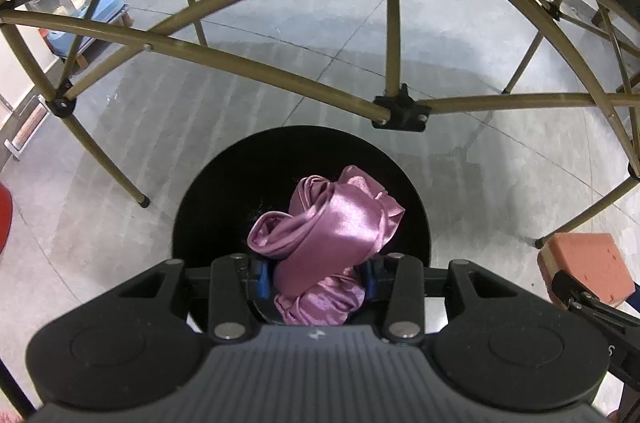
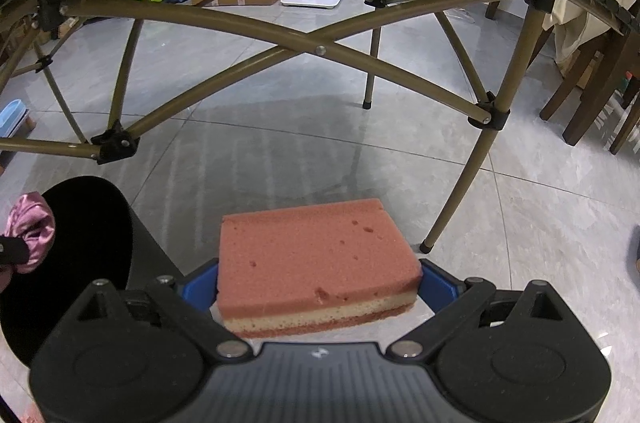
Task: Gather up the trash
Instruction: 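Open left gripper to drop the scrunchie into the black bin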
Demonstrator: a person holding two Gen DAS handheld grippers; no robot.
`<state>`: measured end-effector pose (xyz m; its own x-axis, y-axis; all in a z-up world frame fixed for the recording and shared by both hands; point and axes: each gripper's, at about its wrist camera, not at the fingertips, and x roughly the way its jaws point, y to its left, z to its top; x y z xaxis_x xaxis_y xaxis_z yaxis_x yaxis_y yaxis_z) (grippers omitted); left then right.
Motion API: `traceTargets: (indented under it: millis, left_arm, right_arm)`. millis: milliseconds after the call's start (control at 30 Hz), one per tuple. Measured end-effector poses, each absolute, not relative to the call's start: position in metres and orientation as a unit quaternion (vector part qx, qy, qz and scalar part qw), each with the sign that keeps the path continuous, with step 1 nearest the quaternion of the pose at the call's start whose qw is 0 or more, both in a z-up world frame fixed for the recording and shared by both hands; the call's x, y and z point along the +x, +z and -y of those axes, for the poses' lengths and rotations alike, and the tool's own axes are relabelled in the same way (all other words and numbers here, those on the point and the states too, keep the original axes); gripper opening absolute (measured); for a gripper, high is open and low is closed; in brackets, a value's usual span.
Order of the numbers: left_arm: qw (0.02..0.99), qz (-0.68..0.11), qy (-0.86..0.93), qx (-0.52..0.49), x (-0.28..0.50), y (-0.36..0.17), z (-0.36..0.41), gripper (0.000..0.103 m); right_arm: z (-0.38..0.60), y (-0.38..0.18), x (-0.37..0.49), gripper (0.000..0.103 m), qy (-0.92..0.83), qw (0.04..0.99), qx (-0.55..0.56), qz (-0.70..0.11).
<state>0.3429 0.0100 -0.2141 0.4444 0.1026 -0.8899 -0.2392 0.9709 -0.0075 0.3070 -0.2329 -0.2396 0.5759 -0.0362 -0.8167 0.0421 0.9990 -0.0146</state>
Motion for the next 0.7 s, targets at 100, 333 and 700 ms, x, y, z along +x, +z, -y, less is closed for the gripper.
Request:
traceTargets:
  millis: [100, 333, 700]
  left_arm:
    - [0.845, -0.522, 0.098, -0.065, 0.346, -0.218, -0.006, 0.04]
    - [0.844, -0.522, 0.107, -0.065, 0.348, -0.22, -0.009, 0.04]
    - [0.851, -0.503, 0.132, -0.074, 0.347, -0.208, -0.02, 0.103]
  right_arm:
    - [0.233, -0.24, 0.307, 0.099, -0.023, 0.887, 0.003, -0.461]
    - [0.231, -0.242, 0.309, 0.099, -0.021, 0.886, 0.001, -0.463]
    - [0.232, -0.239, 0.307, 0.099, -0.019, 0.889, 0.004, -0.458]
